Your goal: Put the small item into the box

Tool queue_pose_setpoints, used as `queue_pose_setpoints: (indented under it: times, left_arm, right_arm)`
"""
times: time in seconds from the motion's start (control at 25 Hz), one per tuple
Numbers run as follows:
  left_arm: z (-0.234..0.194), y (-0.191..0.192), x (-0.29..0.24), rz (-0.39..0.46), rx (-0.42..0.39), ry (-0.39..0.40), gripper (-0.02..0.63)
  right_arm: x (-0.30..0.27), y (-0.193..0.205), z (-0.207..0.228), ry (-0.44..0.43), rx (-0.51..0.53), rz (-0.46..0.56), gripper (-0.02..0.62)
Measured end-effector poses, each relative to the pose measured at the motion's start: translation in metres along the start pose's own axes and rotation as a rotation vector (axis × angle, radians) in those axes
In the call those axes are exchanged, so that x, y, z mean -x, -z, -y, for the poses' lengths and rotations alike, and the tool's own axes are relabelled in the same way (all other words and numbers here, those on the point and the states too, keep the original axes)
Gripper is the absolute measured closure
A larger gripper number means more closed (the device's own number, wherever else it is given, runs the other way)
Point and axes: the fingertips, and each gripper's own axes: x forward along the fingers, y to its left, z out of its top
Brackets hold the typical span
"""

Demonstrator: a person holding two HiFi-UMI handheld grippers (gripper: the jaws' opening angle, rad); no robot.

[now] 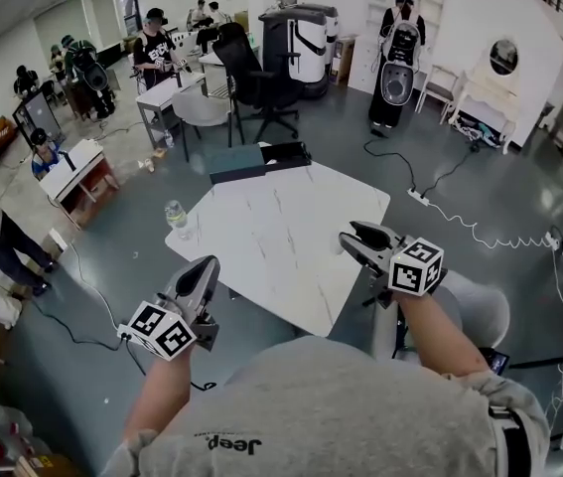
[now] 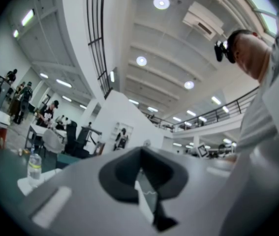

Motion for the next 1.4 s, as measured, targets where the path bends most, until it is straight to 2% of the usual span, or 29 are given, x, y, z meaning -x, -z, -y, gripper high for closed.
queue_pose_setpoints:
  times: [0.28,0.68,0.88,1.08,1.4]
  left_arm:
    - [-0.044,-0.008,0.013,0.001,0.014,-0.027,0.601]
    - [-0.065,0.010,-0.004,-0.015,0.047,-0.055,0.601]
    - [-0.067,0.017,-0.032,-0.011,0.021,-0.089,0.601]
    - [-0.077,0.030,-0.074,-0.003,0.034,-0.181,0.601]
    - [-0.075,0.048,-0.163,-0.056,0.041,-0.277,0.601]
  right_arm:
    - [-0.043,0.000,0.001,-0.001,-0.010,-0.013,0.449]
    - [-0.063,0.006,0.029,-0.022,-0.019,-0.040,0.449]
    - [-0.072,0.007,0.070,-0.061,-0.032,-0.042,0.449]
    - [-0.092,0.004,0.127,-0.143,-0.047,-0.045,0.449]
    - [-0.113,0.018,0.217,-0.246,-0.060,-0.052,0.449]
